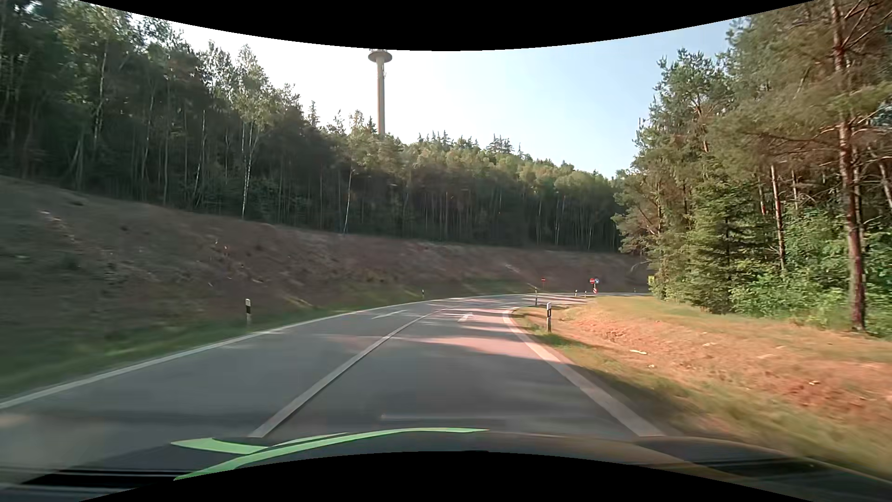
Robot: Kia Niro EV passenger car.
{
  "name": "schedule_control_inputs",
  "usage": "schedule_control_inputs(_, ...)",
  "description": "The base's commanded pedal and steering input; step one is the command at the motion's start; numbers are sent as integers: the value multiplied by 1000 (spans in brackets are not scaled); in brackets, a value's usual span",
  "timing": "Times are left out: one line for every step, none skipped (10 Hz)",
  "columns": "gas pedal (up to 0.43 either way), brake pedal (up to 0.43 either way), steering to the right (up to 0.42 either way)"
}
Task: Follow the waypoints while adhering to traffic rules and regulations
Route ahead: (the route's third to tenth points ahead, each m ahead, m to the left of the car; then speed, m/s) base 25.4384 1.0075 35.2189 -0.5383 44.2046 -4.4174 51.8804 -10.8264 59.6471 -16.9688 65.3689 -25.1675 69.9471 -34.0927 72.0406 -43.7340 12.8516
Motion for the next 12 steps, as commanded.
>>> schedule_control_inputs(0,0,26)
schedule_control_inputs(0,0,26)
schedule_control_inputs(0,0,25)
schedule_control_inputs(0,0,25)
schedule_control_inputs(0,0,25)
schedule_control_inputs(0,0,25)
schedule_control_inputs(0,0,26)
schedule_control_inputs(0,0,27)
schedule_control_inputs(0,0,29)
schedule_control_inputs(0,0,30)
schedule_control_inputs(0,0,31)
schedule_control_inputs(0,0,31)
